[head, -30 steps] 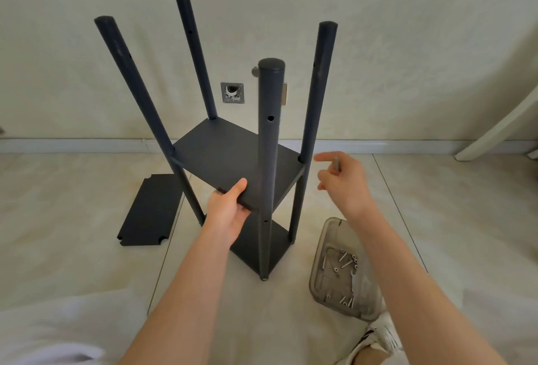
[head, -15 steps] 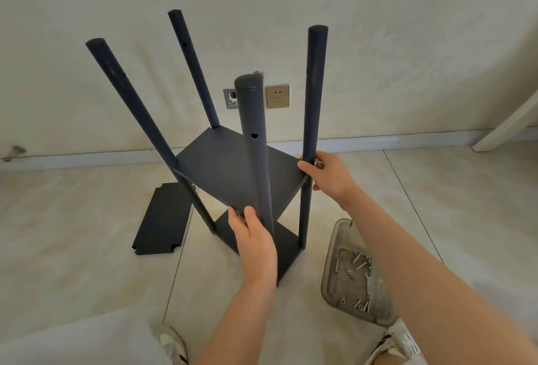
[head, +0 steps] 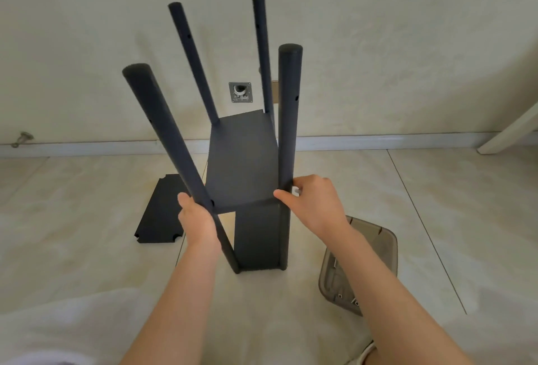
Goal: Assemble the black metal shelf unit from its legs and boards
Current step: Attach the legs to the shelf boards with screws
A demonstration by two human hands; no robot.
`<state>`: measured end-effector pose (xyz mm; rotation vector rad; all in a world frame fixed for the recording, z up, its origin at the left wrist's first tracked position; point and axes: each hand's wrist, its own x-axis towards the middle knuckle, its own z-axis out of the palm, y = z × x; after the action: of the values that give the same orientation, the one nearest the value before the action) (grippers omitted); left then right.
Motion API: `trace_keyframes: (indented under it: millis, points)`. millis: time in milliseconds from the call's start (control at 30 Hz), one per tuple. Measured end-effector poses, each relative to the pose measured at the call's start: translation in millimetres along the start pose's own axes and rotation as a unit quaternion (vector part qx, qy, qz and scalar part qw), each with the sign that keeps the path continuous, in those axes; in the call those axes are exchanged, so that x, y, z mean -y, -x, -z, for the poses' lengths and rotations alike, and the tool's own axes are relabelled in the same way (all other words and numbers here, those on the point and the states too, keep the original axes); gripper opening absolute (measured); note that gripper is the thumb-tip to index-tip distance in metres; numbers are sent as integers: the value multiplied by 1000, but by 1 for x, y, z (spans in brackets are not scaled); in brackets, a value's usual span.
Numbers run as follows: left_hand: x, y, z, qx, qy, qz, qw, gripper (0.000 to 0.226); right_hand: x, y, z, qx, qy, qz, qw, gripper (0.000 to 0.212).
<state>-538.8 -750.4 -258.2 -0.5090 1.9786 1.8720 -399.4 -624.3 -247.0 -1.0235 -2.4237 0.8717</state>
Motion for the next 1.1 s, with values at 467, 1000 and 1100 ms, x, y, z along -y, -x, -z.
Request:
trace_keyframes:
  millis: [467,1000,1100]
  points:
    - [61,60,-3,184,-15,89,979,40,3,2,6,146,-302,-186,923,29]
    - [49,59,-9,241,91,36,965,6,-3,2,-39,145,-424,-246,859,30]
    - [51,57,-8,246,84,29,965,5,-5,1,-41,138,-420,-248,862,29]
